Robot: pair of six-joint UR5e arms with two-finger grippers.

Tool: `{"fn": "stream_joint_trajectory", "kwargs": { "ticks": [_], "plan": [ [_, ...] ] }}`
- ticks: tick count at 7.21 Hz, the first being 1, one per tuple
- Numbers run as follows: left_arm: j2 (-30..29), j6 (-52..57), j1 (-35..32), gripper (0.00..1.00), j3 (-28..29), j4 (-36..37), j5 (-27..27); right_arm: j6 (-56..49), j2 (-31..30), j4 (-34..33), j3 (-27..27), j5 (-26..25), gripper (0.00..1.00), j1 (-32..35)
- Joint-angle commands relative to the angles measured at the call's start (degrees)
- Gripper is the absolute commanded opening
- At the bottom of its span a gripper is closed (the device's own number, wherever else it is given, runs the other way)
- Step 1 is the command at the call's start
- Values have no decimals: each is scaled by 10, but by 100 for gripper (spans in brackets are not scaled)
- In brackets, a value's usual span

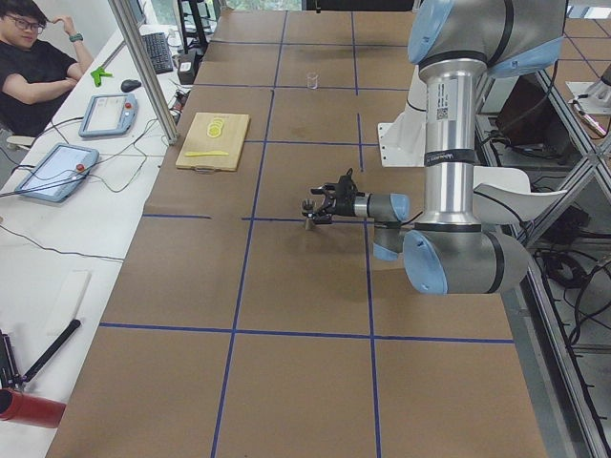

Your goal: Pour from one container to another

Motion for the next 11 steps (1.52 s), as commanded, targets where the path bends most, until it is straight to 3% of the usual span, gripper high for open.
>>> {"fn": "stream_joint_trajectory", "kwargs": {
  "ticks": [1, 3, 4, 6, 7, 9, 11],
  "plan": [
    [17, 41, -2, 100, -35, -7, 0, 1, 1, 0, 0, 0, 100, 1],
    [17, 110, -2, 100, -49, -73, -7, 1, 1, 0, 3, 0, 100, 1],
    [19, 134, -6, 100, -56, -81, -40, 2, 1, 0, 3, -2, 100, 1],
    [27, 168, -74, 100, -56, -74, -159, 5, 1, 0, 3, -4, 100, 1],
    [34, 190, -131, 100, -54, -58, -241, 6, 1, 0, 3, -4, 100, 1],
    [35, 257, -286, 100, -49, -23, -458, 6, 1, 0, 2, -4, 100, 1],
    [22, 303, -472, 100, -47, 83, -700, 6, 1, 0, 0, -4, 100, 1]
  ]
}}
